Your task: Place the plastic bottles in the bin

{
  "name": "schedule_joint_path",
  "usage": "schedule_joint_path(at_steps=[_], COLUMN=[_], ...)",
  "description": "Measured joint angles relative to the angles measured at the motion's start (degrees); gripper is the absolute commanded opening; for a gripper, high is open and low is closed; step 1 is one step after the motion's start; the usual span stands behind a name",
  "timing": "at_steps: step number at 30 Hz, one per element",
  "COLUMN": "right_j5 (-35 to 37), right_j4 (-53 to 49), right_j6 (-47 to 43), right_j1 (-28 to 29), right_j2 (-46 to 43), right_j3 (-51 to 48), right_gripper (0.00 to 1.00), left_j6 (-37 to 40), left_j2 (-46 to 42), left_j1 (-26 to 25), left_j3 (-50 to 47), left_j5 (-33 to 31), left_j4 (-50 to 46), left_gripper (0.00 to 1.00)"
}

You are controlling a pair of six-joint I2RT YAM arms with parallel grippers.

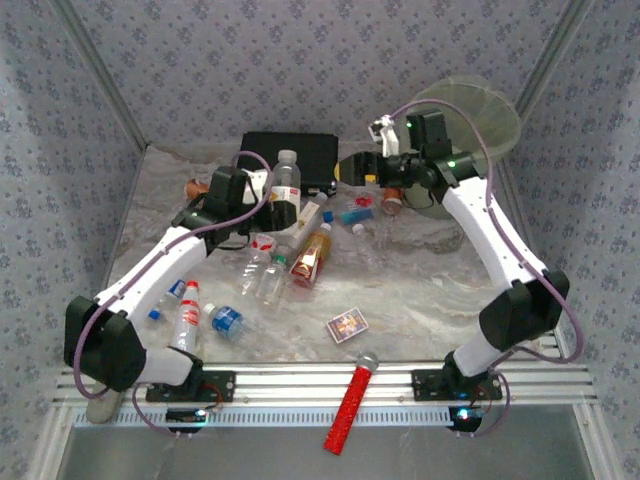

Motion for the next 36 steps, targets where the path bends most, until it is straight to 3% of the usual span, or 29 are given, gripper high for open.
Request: schedule_joint_path(at_steps=[9, 16, 27, 33, 36], right_j5=[-8.50, -10.19, -10.23, -10.21, -10.21], right_j4=[5.77, 9.44, 13.03, 13.42, 12.70], right_j6=[1.31, 3.45, 6.97, 7.45, 7.04], right_j1=[2.56, 3.17, 3.32, 2.97, 2.67], right_j2=[6.32, 10.32, 11.93, 11.74, 11.72], right_j3=[0.74, 1.75, 2.56, 2.67, 3.61], right_gripper=[0.97, 0.96, 0.68, 0.62, 0.62], left_j6=[-2.23, -2.60, -2.10, -0.59, 0.63], left_j2=[2.23, 2.95, 5.64, 6.45, 6.75], left_j1=[-1.70, -3.34, -3.72, -3.69, -3.69], left_j3=[-0.02, -0.02, 2.32, 4.81, 5.92], left_j5=[11.65, 14.95, 16.17, 15.98, 16.04], left_j4=[8.63, 11.54, 11.41, 8.31, 7.39], left_gripper=[0.36, 0.35, 0.36, 0.58, 0.78])
